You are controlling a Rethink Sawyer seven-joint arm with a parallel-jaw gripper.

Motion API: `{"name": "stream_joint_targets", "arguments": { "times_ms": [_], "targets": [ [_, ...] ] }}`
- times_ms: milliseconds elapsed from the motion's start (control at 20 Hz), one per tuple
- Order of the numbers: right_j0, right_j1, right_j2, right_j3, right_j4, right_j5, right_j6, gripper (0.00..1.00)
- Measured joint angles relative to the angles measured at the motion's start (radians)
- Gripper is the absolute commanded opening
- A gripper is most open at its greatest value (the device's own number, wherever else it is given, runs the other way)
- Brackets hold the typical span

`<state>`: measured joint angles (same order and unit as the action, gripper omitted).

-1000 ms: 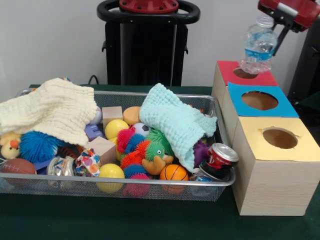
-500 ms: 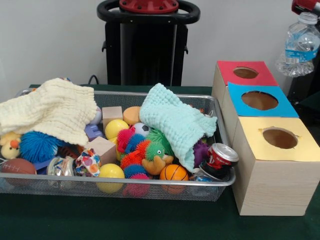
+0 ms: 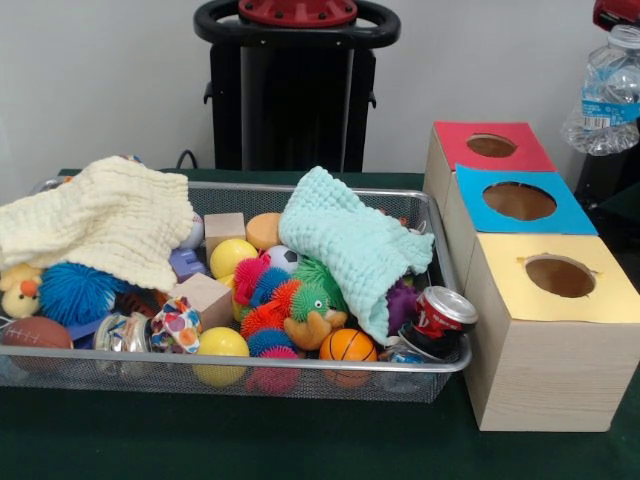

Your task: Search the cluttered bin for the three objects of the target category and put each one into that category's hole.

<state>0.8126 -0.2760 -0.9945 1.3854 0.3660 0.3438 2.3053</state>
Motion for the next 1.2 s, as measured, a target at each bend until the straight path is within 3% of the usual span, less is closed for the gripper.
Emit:
{"name": "stream_joint_targets", "arguments": {
  "times_ms": [1200],
  "targets": [
    [0.016,0.054,0.000,0.016,0.031,-0.093,0.001,0.00]
  ]
}}
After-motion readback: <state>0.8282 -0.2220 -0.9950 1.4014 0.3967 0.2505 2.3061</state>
